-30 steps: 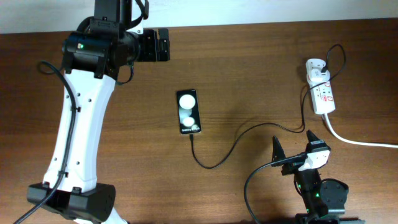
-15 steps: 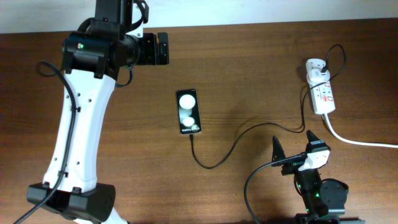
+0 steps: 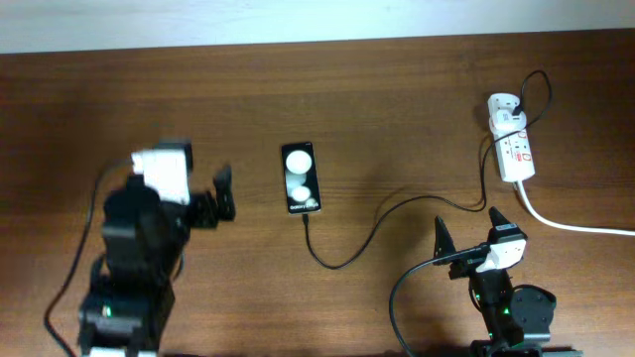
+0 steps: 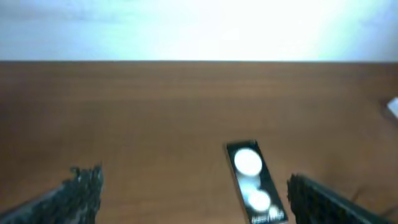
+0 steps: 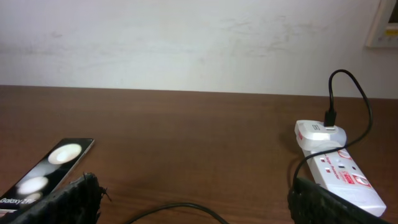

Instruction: Plug charger to phone and switch on socket

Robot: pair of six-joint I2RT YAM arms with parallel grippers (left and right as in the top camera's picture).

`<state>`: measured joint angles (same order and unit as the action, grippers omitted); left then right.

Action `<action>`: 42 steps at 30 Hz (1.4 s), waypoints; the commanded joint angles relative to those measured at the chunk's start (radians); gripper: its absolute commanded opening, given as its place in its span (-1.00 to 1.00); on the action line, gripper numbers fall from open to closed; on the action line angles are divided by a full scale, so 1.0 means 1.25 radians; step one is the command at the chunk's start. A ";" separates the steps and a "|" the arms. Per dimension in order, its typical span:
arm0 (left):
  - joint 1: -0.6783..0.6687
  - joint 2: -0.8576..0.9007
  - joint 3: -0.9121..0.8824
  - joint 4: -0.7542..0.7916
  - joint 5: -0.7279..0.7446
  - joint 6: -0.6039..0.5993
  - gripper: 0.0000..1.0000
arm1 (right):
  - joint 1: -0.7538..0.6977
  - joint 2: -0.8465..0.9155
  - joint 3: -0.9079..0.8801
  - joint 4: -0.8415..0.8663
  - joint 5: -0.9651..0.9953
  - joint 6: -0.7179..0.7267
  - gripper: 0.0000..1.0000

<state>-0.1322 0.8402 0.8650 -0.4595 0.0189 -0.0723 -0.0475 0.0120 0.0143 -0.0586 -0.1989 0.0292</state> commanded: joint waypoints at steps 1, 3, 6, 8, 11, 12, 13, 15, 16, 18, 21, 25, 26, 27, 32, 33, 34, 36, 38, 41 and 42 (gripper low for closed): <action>0.003 -0.165 -0.191 0.126 0.038 0.095 0.98 | 0.006 -0.007 -0.007 -0.001 0.007 0.003 0.97; 0.003 -0.285 -0.315 0.193 0.038 0.126 0.98 | 0.006 -0.007 -0.007 -0.001 0.007 0.003 0.97; 0.003 -0.448 -0.491 0.306 0.035 0.178 0.98 | 0.006 -0.007 -0.007 -0.001 0.007 0.003 0.97; 0.003 -0.515 -0.570 0.368 0.035 0.198 0.98 | 0.006 -0.007 -0.007 -0.001 0.007 0.003 0.97; 0.004 -0.591 -0.646 0.382 -0.015 0.198 0.98 | 0.006 -0.007 -0.007 -0.001 0.007 0.003 0.97; 0.012 -0.612 -0.666 0.382 -0.021 0.198 0.99 | 0.006 -0.007 -0.007 -0.001 0.007 0.003 0.97; 0.025 -0.623 -0.675 0.381 -0.018 0.197 0.98 | 0.006 -0.007 -0.007 -0.001 0.007 0.003 0.97; 0.059 -0.643 -0.685 0.356 -0.006 0.197 0.99 | 0.006 -0.007 -0.007 -0.001 0.007 0.003 0.97; 0.074 -0.653 -0.685 0.333 -0.006 0.197 0.98 | 0.006 -0.007 -0.007 -0.001 0.007 0.003 0.97; 0.101 -0.668 -0.685 0.301 0.000 0.197 0.98 | 0.006 -0.007 -0.007 -0.001 0.007 0.003 0.97; 0.105 -0.668 -0.685 0.301 0.000 0.197 0.98 | 0.006 -0.007 -0.007 -0.001 0.007 0.003 0.97; 0.104 -0.668 -0.685 0.301 0.000 0.197 0.98 | 0.006 -0.007 -0.007 -0.001 0.007 0.003 0.97; 0.104 -0.668 -0.685 0.301 0.000 0.197 0.98 | 0.006 -0.007 -0.007 -0.001 0.007 0.003 0.97; 0.104 -0.668 -0.685 0.301 0.000 0.197 0.99 | 0.006 -0.007 -0.007 -0.001 0.007 0.003 0.98; 0.104 -0.668 -0.685 0.301 0.000 0.197 0.98 | 0.006 -0.007 -0.007 -0.001 0.007 0.003 0.97; 0.104 -0.668 -0.685 0.301 0.000 0.197 0.98 | 0.006 -0.007 -0.007 -0.001 0.007 0.003 0.97; 0.104 -0.668 -0.685 0.301 0.000 0.197 0.98 | 0.006 -0.007 -0.007 -0.001 0.007 0.003 0.97; 0.104 -0.668 -0.685 0.301 0.000 0.197 0.98 | 0.006 -0.007 -0.007 -0.001 0.007 0.003 0.97; 0.104 -0.668 -0.685 0.301 0.000 0.197 0.98 | 0.006 -0.007 -0.007 -0.001 0.007 0.003 0.97; 0.104 -0.668 -0.685 0.301 0.000 0.197 0.99 | 0.006 -0.007 -0.007 -0.001 0.007 0.003 0.97; 0.104 -0.668 -0.685 0.301 0.000 0.197 0.98 | 0.006 -0.007 -0.007 -0.001 0.007 0.003 0.97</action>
<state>-0.0067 0.0162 0.0147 -0.0795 0.0181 0.1616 -0.0475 0.0120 0.0135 -0.0582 -0.1986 0.0288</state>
